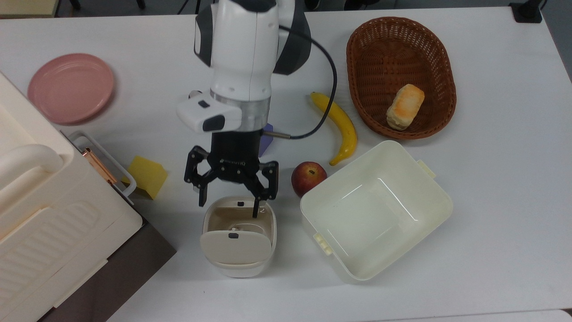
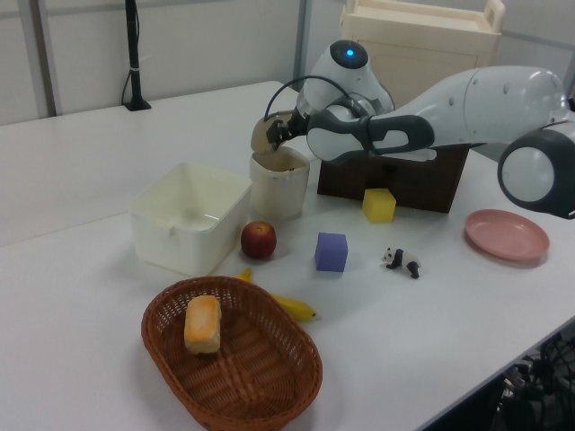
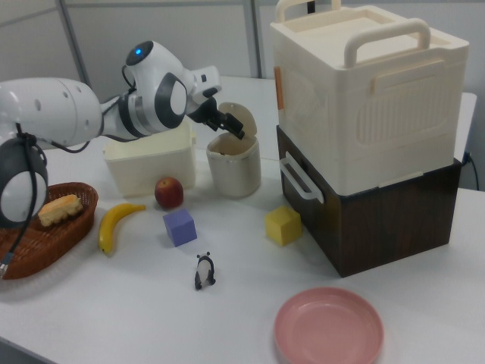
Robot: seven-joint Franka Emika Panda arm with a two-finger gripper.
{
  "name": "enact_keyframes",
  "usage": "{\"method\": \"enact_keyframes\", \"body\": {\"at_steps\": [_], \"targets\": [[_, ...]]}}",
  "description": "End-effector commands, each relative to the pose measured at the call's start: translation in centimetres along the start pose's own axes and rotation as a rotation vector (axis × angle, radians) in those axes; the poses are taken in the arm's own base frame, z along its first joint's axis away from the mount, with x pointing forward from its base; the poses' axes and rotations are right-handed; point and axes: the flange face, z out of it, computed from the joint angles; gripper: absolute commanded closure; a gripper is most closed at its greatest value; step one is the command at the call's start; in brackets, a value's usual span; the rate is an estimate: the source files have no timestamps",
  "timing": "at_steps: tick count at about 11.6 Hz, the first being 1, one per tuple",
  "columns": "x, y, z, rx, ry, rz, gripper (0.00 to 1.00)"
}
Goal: Grab it up and put it in the trash
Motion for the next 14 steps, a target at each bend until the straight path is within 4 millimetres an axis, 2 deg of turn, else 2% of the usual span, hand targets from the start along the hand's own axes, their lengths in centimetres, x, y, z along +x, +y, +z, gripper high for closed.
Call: {"method": "enact_keyframes", "body": {"at_steps": [1,3,6,9,11,12,14], "targets": [[-1.3,0.5,-6.0,-0.011,0.006,-0.028,0.00],[-2.4,1.0,-8.5,-0.035,-0.025,-0.034,0.00],[-3.2,2.1,-14.1,-0.124,-0.225,0.008,0.00],[-5.3,2.5,-19.0,-0.073,-0.462,-0.055,0.00],[-6.1,3.5,-22.0,-0.061,-0.539,-0.030,0.00],[-6.7,4.2,-23.2,-0.048,-0.587,-0.006,0.00],[-7.8,5.0,-24.0,-0.022,-0.671,-0.075,0.00]]}}
